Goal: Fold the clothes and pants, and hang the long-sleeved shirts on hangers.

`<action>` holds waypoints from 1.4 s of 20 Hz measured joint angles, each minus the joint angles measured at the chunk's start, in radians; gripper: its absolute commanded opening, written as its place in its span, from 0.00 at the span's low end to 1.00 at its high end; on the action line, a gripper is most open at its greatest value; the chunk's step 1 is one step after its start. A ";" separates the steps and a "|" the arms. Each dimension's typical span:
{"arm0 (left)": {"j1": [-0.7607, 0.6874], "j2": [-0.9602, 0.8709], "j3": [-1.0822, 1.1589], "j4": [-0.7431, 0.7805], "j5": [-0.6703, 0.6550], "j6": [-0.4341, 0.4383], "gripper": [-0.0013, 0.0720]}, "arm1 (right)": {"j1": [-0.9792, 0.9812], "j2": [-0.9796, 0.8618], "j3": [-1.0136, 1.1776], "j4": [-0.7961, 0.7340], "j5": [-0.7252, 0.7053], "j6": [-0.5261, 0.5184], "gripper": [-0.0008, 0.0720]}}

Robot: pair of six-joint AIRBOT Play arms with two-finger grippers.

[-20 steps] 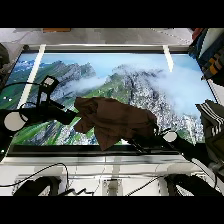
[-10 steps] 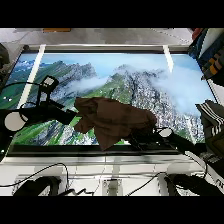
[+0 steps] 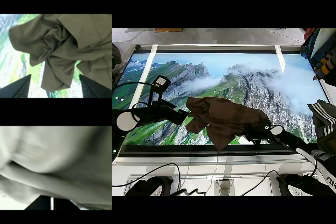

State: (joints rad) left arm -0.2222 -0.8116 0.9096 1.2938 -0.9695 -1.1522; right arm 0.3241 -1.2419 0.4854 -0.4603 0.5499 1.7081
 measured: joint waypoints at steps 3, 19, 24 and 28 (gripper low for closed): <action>0.000 0.002 0.000 0.004 0.002 -0.022 0.97 | -0.005 0.023 0.129 -0.114 0.010 -0.020 0.03; 0.000 -0.115 -0.103 0.055 -0.143 -0.333 0.96 | -0.520 0.203 0.700 -0.917 1.049 -0.360 0.03; 0.000 -0.249 -0.153 -0.091 -0.068 -0.345 0.96 | -0.558 0.212 0.709 -0.951 1.120 -0.420 0.03; 0.001 -0.372 -0.163 -0.183 -0.014 -0.360 0.96 | -0.564 0.214 0.711 -0.958 1.116 -0.436 0.03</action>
State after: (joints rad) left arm -0.2214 -1.1835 0.7467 1.1107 -0.9836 -1.5124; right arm -0.2401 -1.0283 1.1965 -1.4178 1.6657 1.2716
